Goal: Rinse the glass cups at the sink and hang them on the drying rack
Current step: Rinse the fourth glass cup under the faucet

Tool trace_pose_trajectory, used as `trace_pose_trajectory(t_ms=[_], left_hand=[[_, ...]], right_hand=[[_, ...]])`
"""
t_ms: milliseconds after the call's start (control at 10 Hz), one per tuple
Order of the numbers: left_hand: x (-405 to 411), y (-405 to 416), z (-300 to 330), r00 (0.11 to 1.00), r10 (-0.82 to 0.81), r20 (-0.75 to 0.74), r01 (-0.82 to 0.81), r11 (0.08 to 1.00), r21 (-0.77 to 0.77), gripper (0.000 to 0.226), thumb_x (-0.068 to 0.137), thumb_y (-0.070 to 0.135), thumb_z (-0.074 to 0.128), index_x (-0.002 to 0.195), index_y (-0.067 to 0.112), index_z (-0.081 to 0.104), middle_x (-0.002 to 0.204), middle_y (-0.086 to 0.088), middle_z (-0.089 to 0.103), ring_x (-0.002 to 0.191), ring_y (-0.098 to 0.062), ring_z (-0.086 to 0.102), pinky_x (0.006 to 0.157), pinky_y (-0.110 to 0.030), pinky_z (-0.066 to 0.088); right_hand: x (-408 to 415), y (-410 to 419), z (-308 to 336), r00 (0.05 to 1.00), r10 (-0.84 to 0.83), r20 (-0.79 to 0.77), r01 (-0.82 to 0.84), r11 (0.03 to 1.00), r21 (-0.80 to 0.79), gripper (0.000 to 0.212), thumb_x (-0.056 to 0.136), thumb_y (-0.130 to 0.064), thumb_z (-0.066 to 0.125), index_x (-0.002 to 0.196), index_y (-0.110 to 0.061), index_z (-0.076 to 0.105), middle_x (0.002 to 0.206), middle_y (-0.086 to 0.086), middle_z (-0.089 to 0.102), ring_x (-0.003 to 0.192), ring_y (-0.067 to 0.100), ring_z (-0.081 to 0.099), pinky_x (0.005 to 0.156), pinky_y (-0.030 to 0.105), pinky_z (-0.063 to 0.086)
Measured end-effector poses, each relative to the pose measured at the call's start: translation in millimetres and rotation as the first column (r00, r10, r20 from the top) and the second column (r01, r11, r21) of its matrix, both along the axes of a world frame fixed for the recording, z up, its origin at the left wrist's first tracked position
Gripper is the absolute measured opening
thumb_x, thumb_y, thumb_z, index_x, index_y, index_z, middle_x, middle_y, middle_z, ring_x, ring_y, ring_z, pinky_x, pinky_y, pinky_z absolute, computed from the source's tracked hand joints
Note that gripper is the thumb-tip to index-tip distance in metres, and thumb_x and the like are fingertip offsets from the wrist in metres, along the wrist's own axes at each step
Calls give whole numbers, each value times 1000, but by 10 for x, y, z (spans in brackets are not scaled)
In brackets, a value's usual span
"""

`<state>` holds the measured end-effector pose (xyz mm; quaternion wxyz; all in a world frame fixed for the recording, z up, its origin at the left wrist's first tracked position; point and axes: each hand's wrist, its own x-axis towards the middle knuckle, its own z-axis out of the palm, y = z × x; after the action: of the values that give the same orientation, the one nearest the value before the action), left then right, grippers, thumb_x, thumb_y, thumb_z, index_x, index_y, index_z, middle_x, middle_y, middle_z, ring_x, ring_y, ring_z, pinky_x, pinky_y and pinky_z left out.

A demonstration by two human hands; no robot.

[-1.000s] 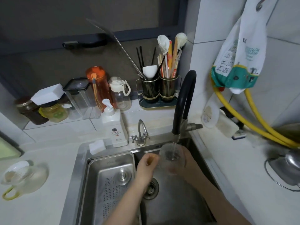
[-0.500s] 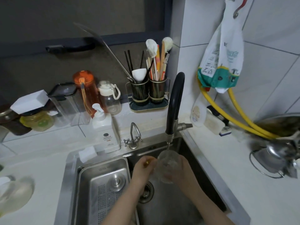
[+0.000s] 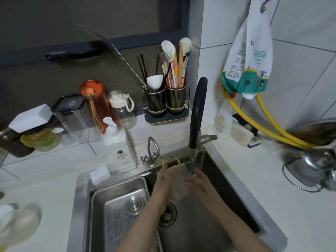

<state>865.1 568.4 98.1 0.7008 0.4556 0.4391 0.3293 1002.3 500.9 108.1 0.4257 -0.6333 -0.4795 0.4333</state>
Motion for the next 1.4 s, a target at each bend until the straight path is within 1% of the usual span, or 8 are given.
trace_pose_trajectory(t_ms=[400, 500, 600, 700, 800, 1000, 1200, 1400], left_hand=[[128, 7, -148, 988, -73, -138, 104, 967, 232, 84, 61, 73, 69, 134, 50, 34, 135, 15, 52, 122, 8, 48, 93, -10, 37], [211, 81, -64, 994, -35, -100, 52, 984, 170, 36, 87, 43, 58, 121, 44, 47, 101, 32, 62, 92, 22, 56, 81, -10, 43], [286, 186, 35, 990, 8, -140, -2, 999, 40, 15, 91, 45, 53, 100, 42, 65, 101, 12, 71, 98, -7, 66, 91, -42, 53], [290, 237, -27, 982, -87, -165, 86, 996, -16, 31, 89, 57, 48, 110, 38, 61, 112, 0, 69, 103, -19, 66, 83, -39, 56], [355, 137, -30, 993, -67, -95, 77, 991, 105, 28, 93, 50, 45, 113, 35, 58, 112, 2, 68, 106, -14, 64, 79, -21, 51], [304, 226, -99, 1000, 9, -25, -12, 991, -134, 63, 79, 65, 50, 110, 13, 69, 102, -16, 73, 98, -27, 68, 86, -33, 53], [339, 222, -144, 997, 75, 19, -75, 997, -12, 50, 85, 46, 57, 133, 35, 47, 116, 6, 69, 104, -9, 66, 73, -17, 53], [298, 219, -68, 1000, 2, -29, -1, 999, 44, 65, 75, 60, 62, 134, 40, 43, 136, 11, 53, 116, -2, 56, 101, -30, 44]], right_hand=[[128, 311, -1, 695, -208, -688, 122, 977, -172, 27, 96, -11, 44, 89, 0, 68, 84, 16, 73, 77, 24, 72, 77, 33, 57], [130, 443, 5, 784, -138, -605, 71, 988, -134, 23, 96, -14, 46, 100, -3, 67, 99, 16, 72, 91, 25, 70, 85, 36, 52], [161, 482, -26, 953, 146, -265, -181, 977, -114, 25, 92, -21, 57, 116, -15, 60, 120, 3, 63, 115, 17, 58, 102, 30, 44], [253, 458, -21, 959, 208, -193, -229, 969, -93, 16, 95, -15, 50, 105, -12, 63, 99, -7, 66, 92, 0, 63, 84, 13, 50], [283, 529, -8, 919, -14, -394, -17, 997, -77, 20, 95, -13, 47, 97, -10, 68, 101, 14, 70, 89, 17, 70, 82, 25, 55], [185, 445, 86, 936, 312, -160, -335, 931, -144, 27, 98, -19, 46, 120, -6, 55, 107, -3, 63, 97, 0, 59, 76, 1, 42], [210, 507, 68, 830, 126, -543, -186, 981, -57, 23, 96, -15, 46, 98, -13, 69, 94, 0, 74, 94, 14, 69, 78, 20, 54], [258, 509, 54, 812, 210, -544, -264, 964, -23, 21, 92, -16, 50, 106, -8, 64, 101, 4, 71, 95, 16, 68, 82, 26, 54]])
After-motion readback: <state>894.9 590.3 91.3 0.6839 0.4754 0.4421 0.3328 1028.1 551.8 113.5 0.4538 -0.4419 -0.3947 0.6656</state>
